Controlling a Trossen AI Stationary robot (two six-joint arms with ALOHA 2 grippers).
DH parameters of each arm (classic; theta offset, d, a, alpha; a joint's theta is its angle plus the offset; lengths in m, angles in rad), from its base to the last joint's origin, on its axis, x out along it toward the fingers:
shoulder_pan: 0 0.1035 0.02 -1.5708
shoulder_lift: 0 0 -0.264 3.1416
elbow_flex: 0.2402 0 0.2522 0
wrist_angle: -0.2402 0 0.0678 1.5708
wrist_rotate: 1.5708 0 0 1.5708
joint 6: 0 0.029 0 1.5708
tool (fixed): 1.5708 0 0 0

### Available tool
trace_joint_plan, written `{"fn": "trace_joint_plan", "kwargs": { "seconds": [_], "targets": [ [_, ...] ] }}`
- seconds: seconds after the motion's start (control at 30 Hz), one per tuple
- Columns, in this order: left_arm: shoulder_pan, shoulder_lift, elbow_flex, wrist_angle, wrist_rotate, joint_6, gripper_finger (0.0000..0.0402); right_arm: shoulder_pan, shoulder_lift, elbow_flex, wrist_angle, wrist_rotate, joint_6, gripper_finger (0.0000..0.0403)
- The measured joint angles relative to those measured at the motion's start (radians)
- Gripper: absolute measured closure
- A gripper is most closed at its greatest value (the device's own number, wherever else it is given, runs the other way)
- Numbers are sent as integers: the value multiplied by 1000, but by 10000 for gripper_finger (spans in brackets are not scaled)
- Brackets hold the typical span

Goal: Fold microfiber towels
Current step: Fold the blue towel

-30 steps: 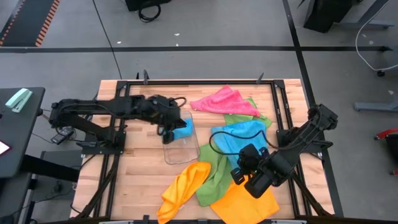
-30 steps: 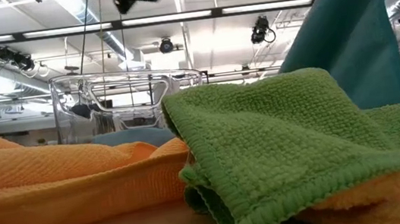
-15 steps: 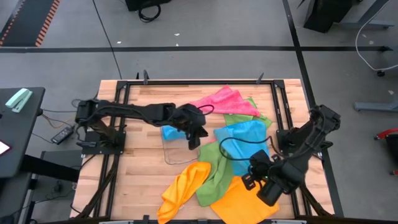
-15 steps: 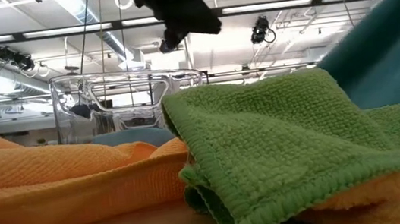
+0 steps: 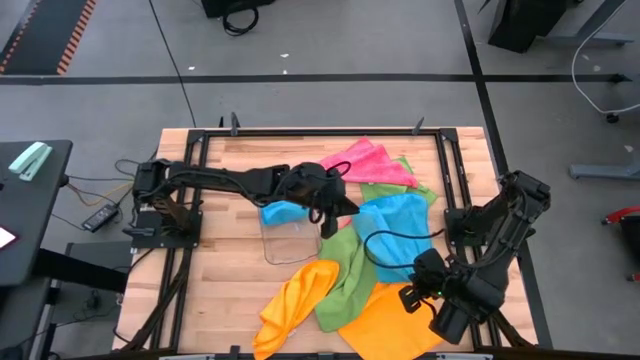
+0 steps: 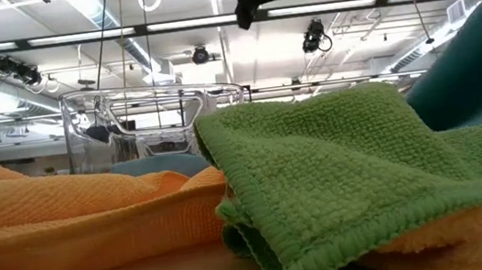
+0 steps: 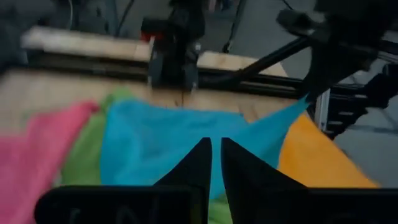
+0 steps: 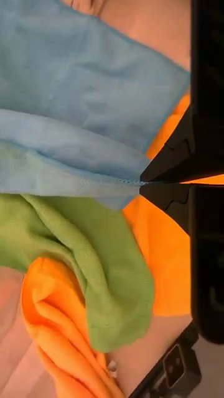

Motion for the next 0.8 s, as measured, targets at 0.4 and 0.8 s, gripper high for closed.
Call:
{"fn": "trace_joint_plan", "kwargs": {
  "seconds": [0.4, 0.8],
  "targets": [
    [83, 101, -2, 24, -25, 101, 376, -47, 0, -126, 74, -126, -7, 393],
    [129, 109, -1, 51, 49, 80, 389, -38, 0, -137, 28, -194, -25, 392]
  ]
}}
